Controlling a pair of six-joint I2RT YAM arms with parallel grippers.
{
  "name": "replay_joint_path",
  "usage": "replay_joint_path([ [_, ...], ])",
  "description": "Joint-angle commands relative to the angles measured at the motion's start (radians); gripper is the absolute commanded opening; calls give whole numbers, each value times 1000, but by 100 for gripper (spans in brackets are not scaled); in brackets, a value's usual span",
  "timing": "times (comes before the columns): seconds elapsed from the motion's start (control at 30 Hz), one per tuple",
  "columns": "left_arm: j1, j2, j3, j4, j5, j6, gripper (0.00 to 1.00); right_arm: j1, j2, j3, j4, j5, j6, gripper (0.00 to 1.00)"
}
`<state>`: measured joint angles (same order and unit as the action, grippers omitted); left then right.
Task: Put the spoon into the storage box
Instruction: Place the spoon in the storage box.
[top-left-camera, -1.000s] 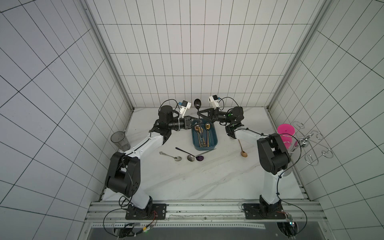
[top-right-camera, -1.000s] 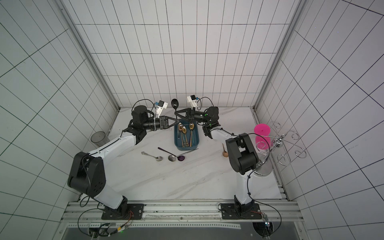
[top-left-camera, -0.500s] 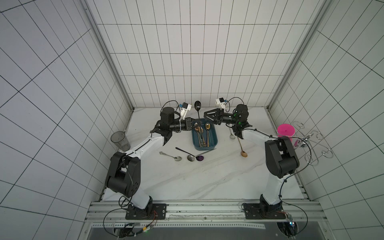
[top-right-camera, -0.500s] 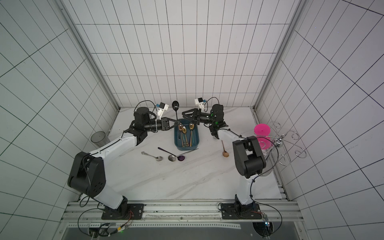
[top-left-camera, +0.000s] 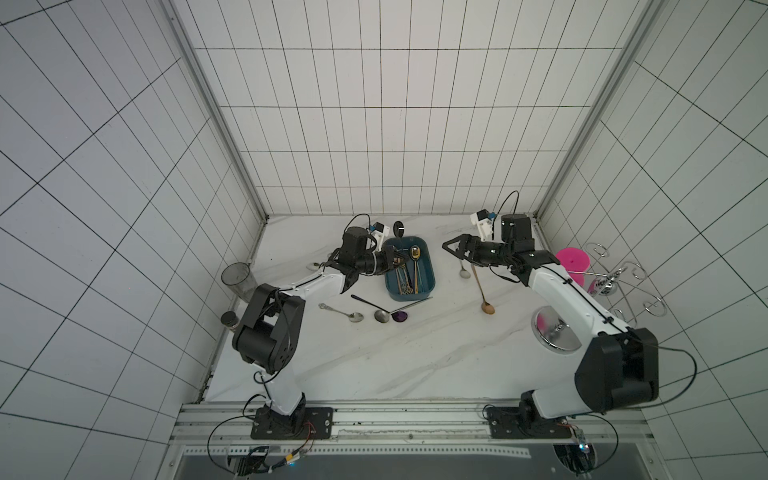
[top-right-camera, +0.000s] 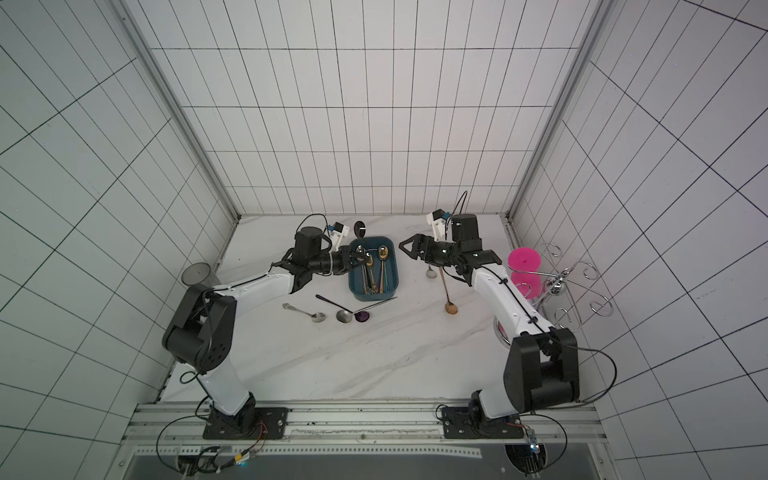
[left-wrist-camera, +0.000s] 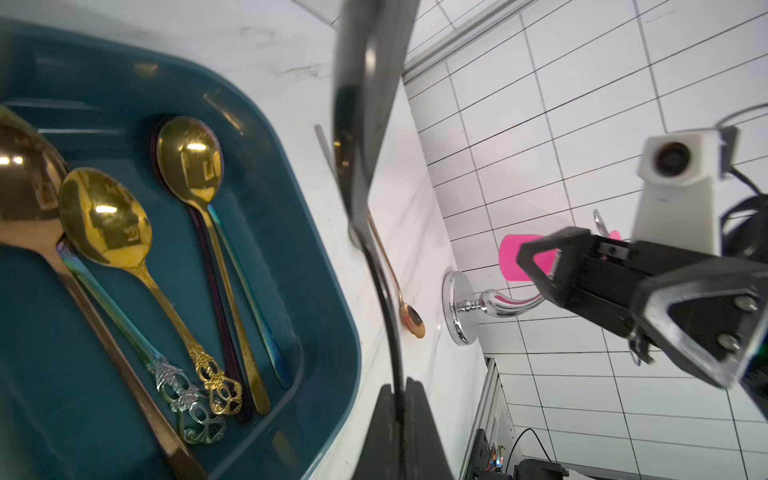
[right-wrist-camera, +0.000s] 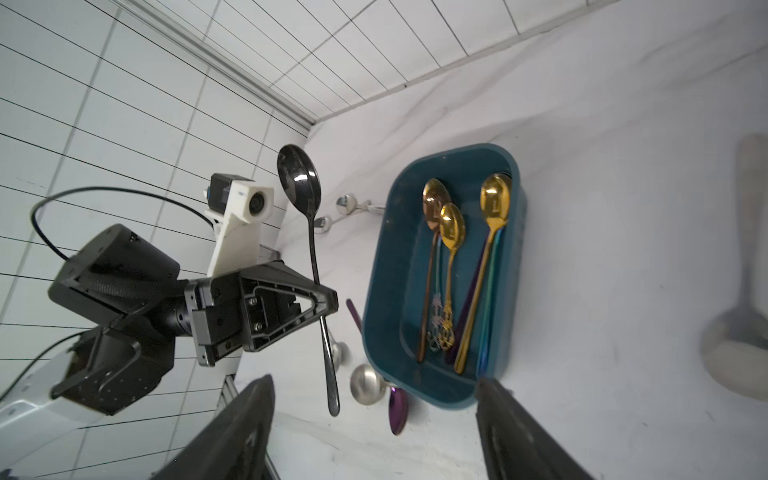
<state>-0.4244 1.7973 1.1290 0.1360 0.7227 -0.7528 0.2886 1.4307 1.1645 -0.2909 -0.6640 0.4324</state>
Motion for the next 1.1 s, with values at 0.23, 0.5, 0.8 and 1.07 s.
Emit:
replay_joint_path([
  [0.23,-20,168,111,-79,-58,-18,0,-57,-136,-63,-318,384,-127,99],
  [0.5,-45,266,208,-143,-69,-36,0,-147,-181,-115,-327,324,-67,99],
  [0.8,-52,270,243,-203,-97,-25,34,-147,-155,-159,-320,312,8,94],
  [1.07,-50,145,210,-210,-120,-6,47,-145,-89,-159,-300,309,57,88],
])
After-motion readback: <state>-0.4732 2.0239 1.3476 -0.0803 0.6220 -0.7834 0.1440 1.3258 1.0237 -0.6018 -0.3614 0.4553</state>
